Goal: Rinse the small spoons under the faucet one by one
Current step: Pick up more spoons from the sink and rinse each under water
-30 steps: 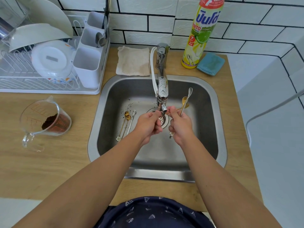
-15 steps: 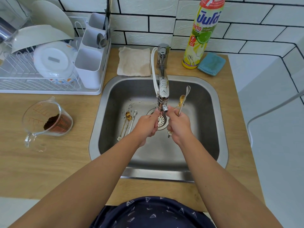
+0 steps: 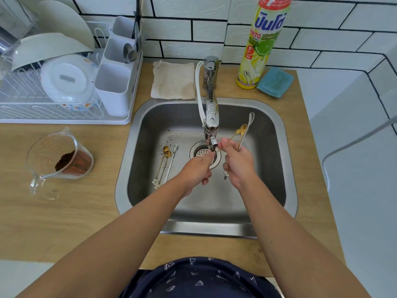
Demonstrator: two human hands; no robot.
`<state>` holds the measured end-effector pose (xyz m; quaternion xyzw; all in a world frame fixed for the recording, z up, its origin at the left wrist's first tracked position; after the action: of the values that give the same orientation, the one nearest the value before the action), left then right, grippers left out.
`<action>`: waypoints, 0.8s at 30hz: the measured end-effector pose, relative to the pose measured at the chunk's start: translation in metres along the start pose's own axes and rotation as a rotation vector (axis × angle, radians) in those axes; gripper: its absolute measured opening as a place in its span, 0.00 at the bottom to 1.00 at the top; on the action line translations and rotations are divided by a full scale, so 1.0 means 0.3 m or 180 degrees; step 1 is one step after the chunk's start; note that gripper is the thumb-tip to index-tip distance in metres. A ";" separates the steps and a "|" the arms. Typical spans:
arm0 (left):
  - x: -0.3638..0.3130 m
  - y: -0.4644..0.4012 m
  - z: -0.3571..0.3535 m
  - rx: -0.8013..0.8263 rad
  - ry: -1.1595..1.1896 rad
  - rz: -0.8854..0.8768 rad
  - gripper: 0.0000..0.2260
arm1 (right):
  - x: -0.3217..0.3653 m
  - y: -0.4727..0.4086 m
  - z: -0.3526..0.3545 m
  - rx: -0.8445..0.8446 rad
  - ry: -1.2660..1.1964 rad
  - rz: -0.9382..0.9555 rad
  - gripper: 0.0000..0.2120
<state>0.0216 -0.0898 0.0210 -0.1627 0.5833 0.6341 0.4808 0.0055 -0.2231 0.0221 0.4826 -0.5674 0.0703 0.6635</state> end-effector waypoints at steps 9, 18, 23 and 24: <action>-0.032 -0.004 0.017 -0.0716 -0.0587 -0.0980 0.19 | -0.006 0.039 -0.033 -0.0161 -0.0143 -0.0184 0.11; -0.002 -0.010 0.038 0.0127 0.0878 -0.0324 0.07 | 0.006 0.041 -0.024 -0.0092 -0.0222 -0.0172 0.08; 0.011 0.001 0.045 0.0022 0.0726 -0.0039 0.15 | -0.012 0.048 -0.051 0.0113 -0.0012 -0.0123 0.13; 0.012 0.015 0.027 0.0143 0.0660 -0.0034 0.17 | -0.019 0.051 -0.058 0.0136 0.0055 -0.0162 0.13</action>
<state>0.0191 -0.0804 0.0229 -0.2198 0.6431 0.5980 0.4249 0.0057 -0.2000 0.0279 0.5104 -0.5475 0.0697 0.6595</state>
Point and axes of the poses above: each hand's wrist, its own y-axis away from the middle knuckle, its own z-axis out of the back of the hand, x = y × z, the point moved 3 cm from there along -y, towards the middle knuckle, and after that the axes turned 12 degrees about -x, right-handed, at the moved point
